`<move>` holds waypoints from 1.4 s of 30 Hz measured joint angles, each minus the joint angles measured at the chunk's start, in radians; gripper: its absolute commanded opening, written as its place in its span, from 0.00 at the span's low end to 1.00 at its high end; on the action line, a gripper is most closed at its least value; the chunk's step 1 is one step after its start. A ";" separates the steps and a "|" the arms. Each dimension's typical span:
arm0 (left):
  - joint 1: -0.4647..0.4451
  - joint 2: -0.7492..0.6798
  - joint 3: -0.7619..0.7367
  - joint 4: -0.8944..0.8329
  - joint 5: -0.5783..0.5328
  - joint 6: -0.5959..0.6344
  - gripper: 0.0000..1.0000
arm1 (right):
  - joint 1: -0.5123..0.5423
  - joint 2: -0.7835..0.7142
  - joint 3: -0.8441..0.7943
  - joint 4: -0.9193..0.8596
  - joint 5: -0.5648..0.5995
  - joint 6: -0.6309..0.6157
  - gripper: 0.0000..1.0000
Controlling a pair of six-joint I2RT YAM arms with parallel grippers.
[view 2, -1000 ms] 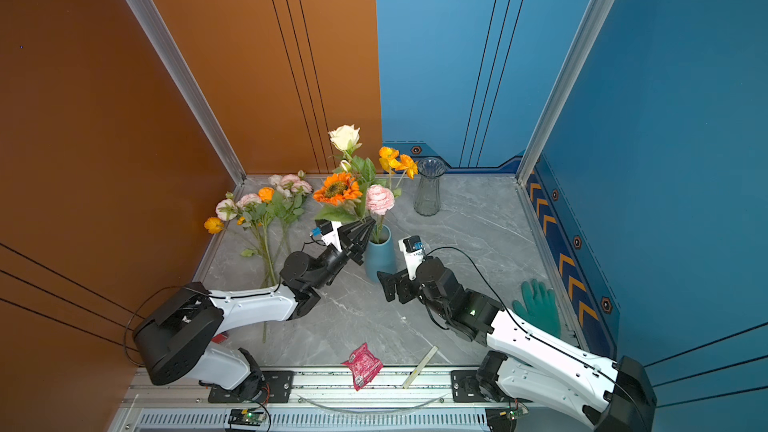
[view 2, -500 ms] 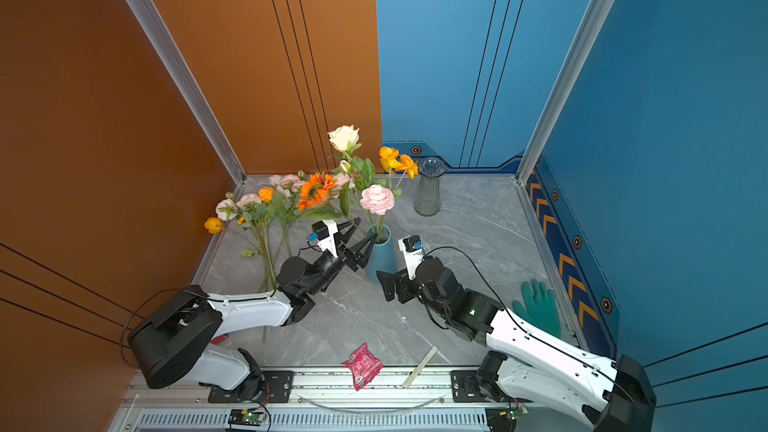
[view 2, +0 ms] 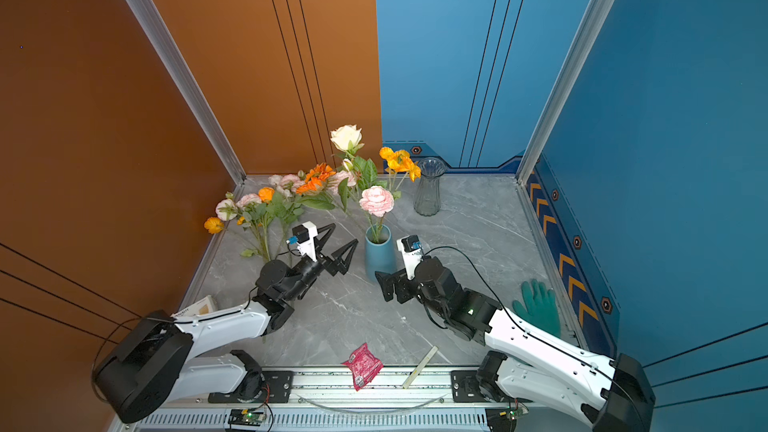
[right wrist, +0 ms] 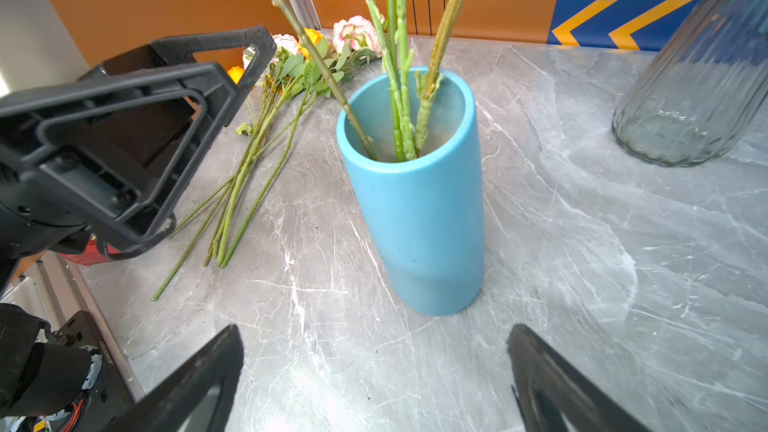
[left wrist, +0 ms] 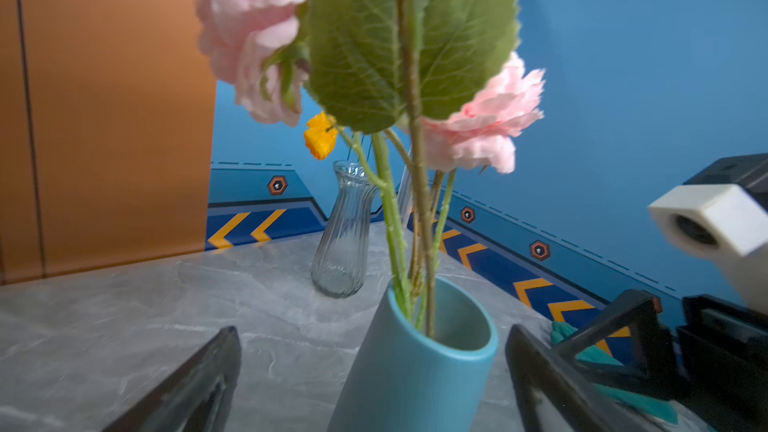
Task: Arrange the flowers into the vase
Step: 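Open the left gripper and move it back to the flower pile, then close the left gripper on the bundled green stems in the pile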
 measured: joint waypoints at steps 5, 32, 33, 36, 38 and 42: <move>0.063 -0.193 0.050 -0.445 -0.133 0.020 0.98 | 0.062 0.015 0.000 0.029 0.021 0.017 1.00; 0.562 0.194 0.333 -1.327 -0.229 -0.299 0.38 | 0.301 0.450 0.153 0.266 -0.005 0.079 1.00; 0.565 0.198 0.333 -1.327 -0.230 -0.302 0.38 | 0.301 0.450 0.156 0.266 -0.005 0.079 1.00; 0.572 0.200 0.333 -1.326 -0.237 -0.307 0.36 | 0.300 0.450 0.161 0.267 -0.005 0.079 1.00; 0.574 0.202 0.333 -1.326 -0.239 -0.309 0.33 | 0.299 0.450 0.161 0.267 -0.008 0.079 1.00; 0.575 0.230 0.333 -1.321 -0.241 -0.314 0.33 | 0.297 0.450 0.161 0.267 -0.010 0.079 1.00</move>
